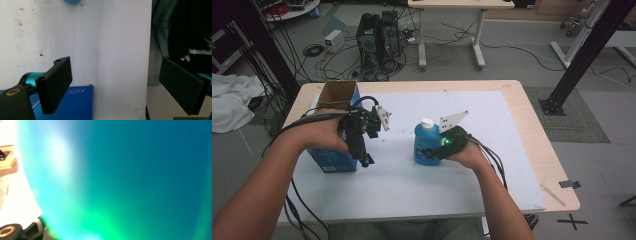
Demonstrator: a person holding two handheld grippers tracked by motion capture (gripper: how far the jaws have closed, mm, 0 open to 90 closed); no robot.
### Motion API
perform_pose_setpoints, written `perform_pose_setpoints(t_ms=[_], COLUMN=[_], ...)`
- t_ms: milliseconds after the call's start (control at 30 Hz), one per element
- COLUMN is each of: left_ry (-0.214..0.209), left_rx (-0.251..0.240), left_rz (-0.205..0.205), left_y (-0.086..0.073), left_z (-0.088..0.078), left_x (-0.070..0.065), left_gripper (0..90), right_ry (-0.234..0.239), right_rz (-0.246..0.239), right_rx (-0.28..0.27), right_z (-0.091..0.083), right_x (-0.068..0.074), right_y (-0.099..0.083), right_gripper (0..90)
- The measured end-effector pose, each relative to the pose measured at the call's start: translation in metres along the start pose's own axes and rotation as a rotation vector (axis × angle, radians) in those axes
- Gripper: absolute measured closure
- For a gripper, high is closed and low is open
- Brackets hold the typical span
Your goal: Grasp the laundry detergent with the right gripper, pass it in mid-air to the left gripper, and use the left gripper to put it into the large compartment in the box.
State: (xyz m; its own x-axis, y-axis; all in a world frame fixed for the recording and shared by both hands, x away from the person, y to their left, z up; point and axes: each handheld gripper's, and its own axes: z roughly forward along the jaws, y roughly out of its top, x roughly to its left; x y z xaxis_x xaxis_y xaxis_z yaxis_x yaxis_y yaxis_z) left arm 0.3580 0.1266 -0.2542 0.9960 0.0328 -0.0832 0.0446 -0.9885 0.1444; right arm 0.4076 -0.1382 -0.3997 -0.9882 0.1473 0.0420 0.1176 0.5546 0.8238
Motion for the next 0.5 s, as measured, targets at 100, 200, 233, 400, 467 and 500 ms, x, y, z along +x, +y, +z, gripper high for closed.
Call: perform_pose_setpoints(t_ms=[100, 200, 233, 400, 467, 500], left_ry=[0.002, 0.000, -0.003, 0.005, 0.003, 0.005], left_rx=[-0.003, -0.003, -0.003, 0.003, -0.009, 0.005], left_rz=[0.003, 0.005, 0.007, 0.010, 0.007, 0.009], left_y=[0.0012, 0.0031, 0.0037, 0.0067, 0.0072, 0.0083], left_z=[0.0006, 0.0009, 0.0009, 0.0002, 0.0006, -0.0004], left_x=[-0.0004, -0.0010, -0.0010, -0.0006, -0.0003, 0.0000], left_gripper=[11.7, 11.6, 11.6, 11.6, 11.7, 11.7], right_ry=[-0.009, -0.009, -0.014, -0.012, -0.008, -0.009], right_rz=[-0.008, -0.020, -0.020, -0.030, -0.045, -0.050], right_rx=[-0.015, -0.009, -0.013, -0.016, -0.032, -0.038], right_z=[0.0005, -0.0006, -0.0003, 0.0005, -0.0001, -0.0011], right_x=[0.0014, 0.0015, 0.0022, 0.0039, 0.0066, 0.0080], right_y=[-0.0006, -0.0007, -0.0006, 0.0001, 0.0029, 0.0044], right_gripper=[44.1, 45.3, 45.6, 46.1, 46.1, 46.1])
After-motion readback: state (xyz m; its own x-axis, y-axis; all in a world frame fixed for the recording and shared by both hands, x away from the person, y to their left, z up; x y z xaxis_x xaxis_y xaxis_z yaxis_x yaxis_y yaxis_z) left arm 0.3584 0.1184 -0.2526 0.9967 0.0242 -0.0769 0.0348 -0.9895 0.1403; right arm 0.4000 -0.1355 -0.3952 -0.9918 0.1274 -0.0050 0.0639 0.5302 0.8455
